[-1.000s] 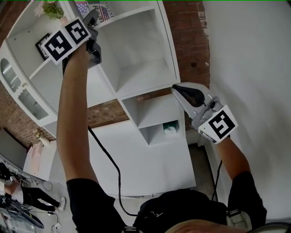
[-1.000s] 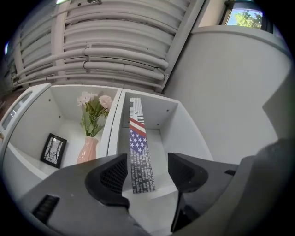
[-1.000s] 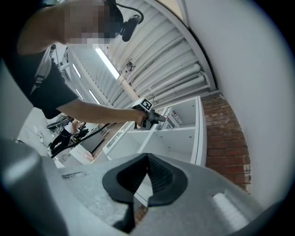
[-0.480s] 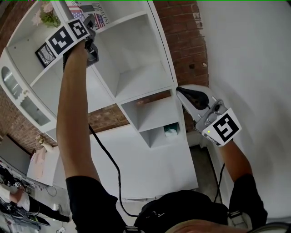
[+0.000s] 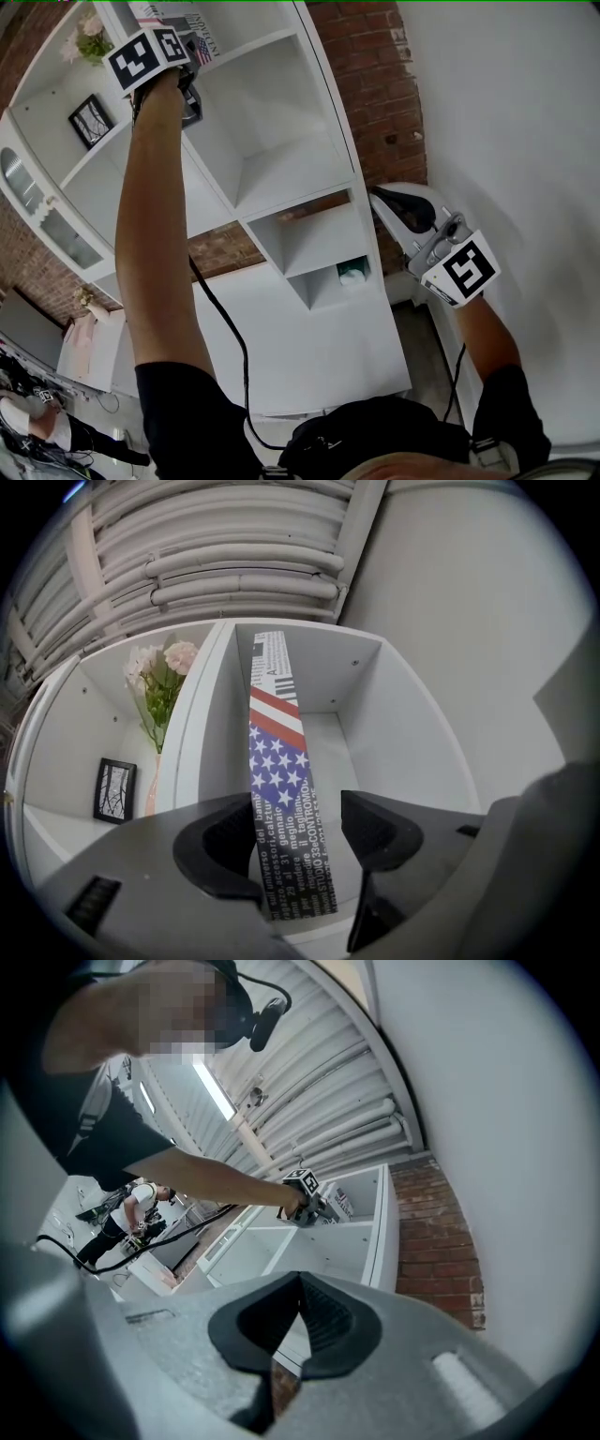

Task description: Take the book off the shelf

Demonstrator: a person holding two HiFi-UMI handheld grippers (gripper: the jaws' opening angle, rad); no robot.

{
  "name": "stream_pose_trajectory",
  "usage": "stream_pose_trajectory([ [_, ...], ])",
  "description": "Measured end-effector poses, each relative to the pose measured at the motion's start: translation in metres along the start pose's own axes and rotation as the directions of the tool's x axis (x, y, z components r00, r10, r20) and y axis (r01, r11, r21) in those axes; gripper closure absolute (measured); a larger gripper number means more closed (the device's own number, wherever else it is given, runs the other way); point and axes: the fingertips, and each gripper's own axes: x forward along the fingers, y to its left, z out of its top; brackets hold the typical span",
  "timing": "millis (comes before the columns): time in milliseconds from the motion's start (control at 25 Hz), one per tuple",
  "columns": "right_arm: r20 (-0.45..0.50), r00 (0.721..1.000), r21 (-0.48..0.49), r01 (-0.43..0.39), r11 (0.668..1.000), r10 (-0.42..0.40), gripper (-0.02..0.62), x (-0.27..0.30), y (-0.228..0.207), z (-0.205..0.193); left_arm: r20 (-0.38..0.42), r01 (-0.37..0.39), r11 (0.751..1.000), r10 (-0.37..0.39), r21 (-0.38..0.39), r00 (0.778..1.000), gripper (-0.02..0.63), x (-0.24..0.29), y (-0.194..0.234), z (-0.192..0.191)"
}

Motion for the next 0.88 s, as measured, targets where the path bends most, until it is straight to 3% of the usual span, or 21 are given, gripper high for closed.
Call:
stream_pose_trajectory([
  [120, -0.004, 1.0, 0.006, 0.014, 1.0, -0.014, 0.594, -0.002, -0.001, -0.002, -0.055, -0.022, 1.0, 0.023, 0.02, 0.998, 0.358, 0.006, 0.0, -0.005],
  [240, -0.005, 1.0, 0.008, 0.031, 0.999, -0.031, 0.594, -0.005, -0.002, -0.004, -0.095, -0.04, 0.999, 0.043, 0.029, 0.995, 0.421, 0.01, 0.002, -0.009],
  [400, -0.006, 0.998, 0.009, 0.057, 0.998, -0.057, 0.594, -0.012, -0.005, -0.003, -0.113, -0.039, 0.999, 0.04, 0.012, 0.993, 0.435, 0.011, 0.003, -0.01],
  [640, -0.01, 0.997, 0.018, 0.073, 0.997, -0.072, 0.594, -0.012, -0.006, 0.0, -0.039, -0.029, 0.999, 0.028, -0.045, 0.999, 0.451, 0.002, 0.008, -0.002],
  [880, -0.006, 0.998, 0.027, 0.059, 0.998, -0.059, 0.594, 0.002, 0.004, 0.005, 0.032, 0.063, 0.996, -0.061, -0.059, 0.998, 0.456, -0.017, 0.002, 0.009],
])
